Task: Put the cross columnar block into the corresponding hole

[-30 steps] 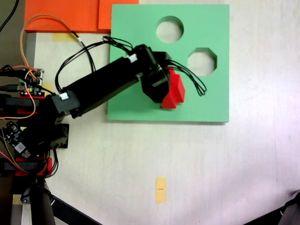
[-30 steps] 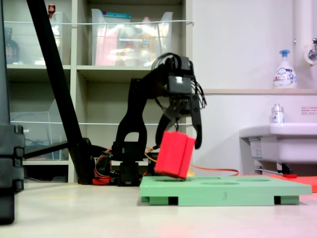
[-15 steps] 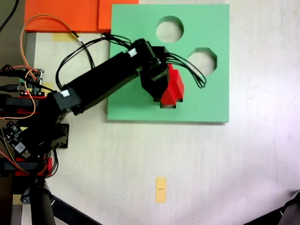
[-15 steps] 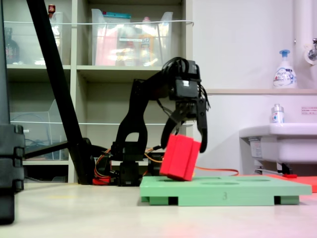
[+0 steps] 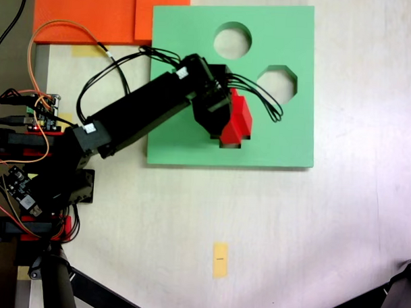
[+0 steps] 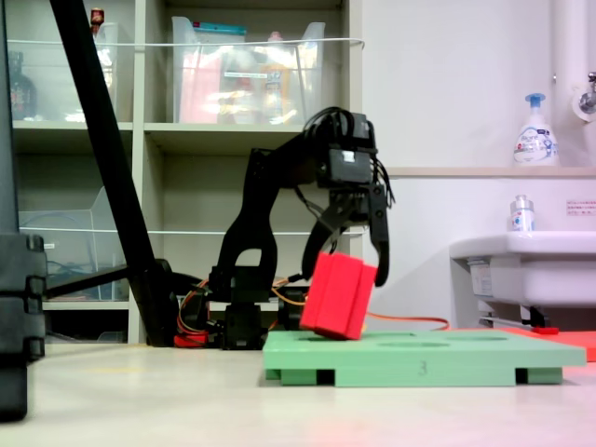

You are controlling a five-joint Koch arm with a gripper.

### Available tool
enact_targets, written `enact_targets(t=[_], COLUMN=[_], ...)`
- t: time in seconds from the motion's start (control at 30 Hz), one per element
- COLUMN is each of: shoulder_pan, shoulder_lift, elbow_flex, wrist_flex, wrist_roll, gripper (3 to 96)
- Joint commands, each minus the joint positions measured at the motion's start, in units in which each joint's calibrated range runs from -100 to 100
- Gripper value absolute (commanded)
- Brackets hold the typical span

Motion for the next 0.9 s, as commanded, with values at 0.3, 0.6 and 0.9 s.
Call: enact_targets(t=[0.3,0.6,0.9], shoulder_pan=[-0.4,-0.5,-0.6], shoulder_lift=[-6.7,-11.2,-10.2], elbow_flex=[3.0,1.1,-2.7], wrist_flex=[-1.7,-1.7,-1.7], wrist_roll=[0.5,0.5,0.5], gripper=[41.6,41.6,41.6])
